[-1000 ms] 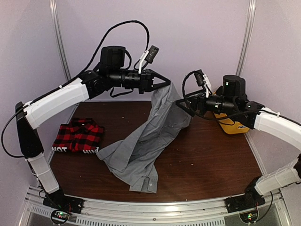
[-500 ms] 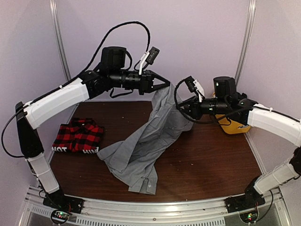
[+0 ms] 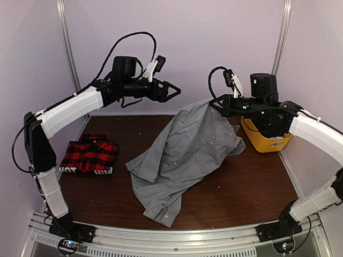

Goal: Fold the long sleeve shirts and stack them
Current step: Pass from the left arm to the right, then pick up the crumpled shirt from the center of the board.

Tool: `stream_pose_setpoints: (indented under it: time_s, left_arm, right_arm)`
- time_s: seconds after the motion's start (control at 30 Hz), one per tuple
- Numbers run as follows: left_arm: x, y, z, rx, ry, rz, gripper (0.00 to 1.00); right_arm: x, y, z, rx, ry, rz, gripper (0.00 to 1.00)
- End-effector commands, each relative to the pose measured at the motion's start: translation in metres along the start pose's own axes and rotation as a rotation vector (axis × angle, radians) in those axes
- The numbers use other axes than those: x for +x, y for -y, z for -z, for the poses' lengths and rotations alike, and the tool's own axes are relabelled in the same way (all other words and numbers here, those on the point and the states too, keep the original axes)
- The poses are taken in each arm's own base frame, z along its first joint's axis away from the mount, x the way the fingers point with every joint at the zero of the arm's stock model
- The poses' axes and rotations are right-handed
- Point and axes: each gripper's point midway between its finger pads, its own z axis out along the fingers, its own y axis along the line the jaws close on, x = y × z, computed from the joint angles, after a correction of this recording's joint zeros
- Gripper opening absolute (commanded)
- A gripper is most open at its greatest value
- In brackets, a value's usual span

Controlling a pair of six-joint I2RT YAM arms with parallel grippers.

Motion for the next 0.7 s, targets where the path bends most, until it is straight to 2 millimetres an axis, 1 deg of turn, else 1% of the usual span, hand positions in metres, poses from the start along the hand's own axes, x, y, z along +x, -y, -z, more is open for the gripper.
stream_pose_setpoints:
  time_s: [0.0, 0.1, 0.17, 0.2, 0.23, 0.3, 0.37, 0.43, 0.53, 0.6, 0.67]
  left_arm:
    - [0.022, 0.007, 0.013, -0.059, 0.014, 0.015, 0.98]
    - [0.063, 0.020, 0.027, -0.122, 0.000, -0.008, 0.98]
    - [0.100, 0.031, 0.030, -0.143, -0.047, -0.030, 0.97]
    - [0.114, 0.034, 0.032, -0.158, -0.052, -0.044, 0.98]
    - [0.141, 0.033, 0.031, -0.179, -0.094, -0.049, 0.98]
    - [0.176, 0.032, 0.026, -0.199, -0.156, -0.052, 0.98]
    - [0.204, 0.032, 0.018, -0.203, -0.219, -0.051, 0.98]
    - [0.227, 0.030, 0.010, -0.236, -0.274, -0.074, 0.98]
    - [0.251, 0.012, 0.005, -0.368, -0.346, -0.122, 0.98]
    - [0.266, 0.001, 0.004, -0.428, -0.396, -0.133, 0.93]
    - [0.287, -0.006, 0.007, -0.458, -0.463, -0.138, 0.88]
  right_arm:
    - [-0.011, 0.021, 0.006, 0.125, 0.035, -0.145, 0.00]
    - [-0.004, 0.033, 0.004, 0.167, 0.020, -0.167, 0.00]
    - [0.000, 0.041, 0.004, 0.190, 0.017, -0.179, 0.00]
    - [0.001, 0.044, 0.004, 0.197, 0.015, -0.181, 0.00]
    - [0.003, 0.047, 0.004, 0.204, 0.013, -0.187, 0.00]
    - [0.004, 0.052, 0.006, 0.217, 0.013, -0.191, 0.00]
    - [0.006, 0.057, 0.007, 0.231, 0.009, -0.191, 0.00]
    - [0.007, 0.060, 0.009, 0.240, 0.005, -0.190, 0.00]
    - [0.011, 0.064, 0.009, 0.246, -0.005, -0.191, 0.00]
    - [0.013, 0.066, 0.010, 0.247, -0.009, -0.190, 0.00]
    - [0.014, 0.068, 0.011, 0.254, -0.012, -0.188, 0.00]
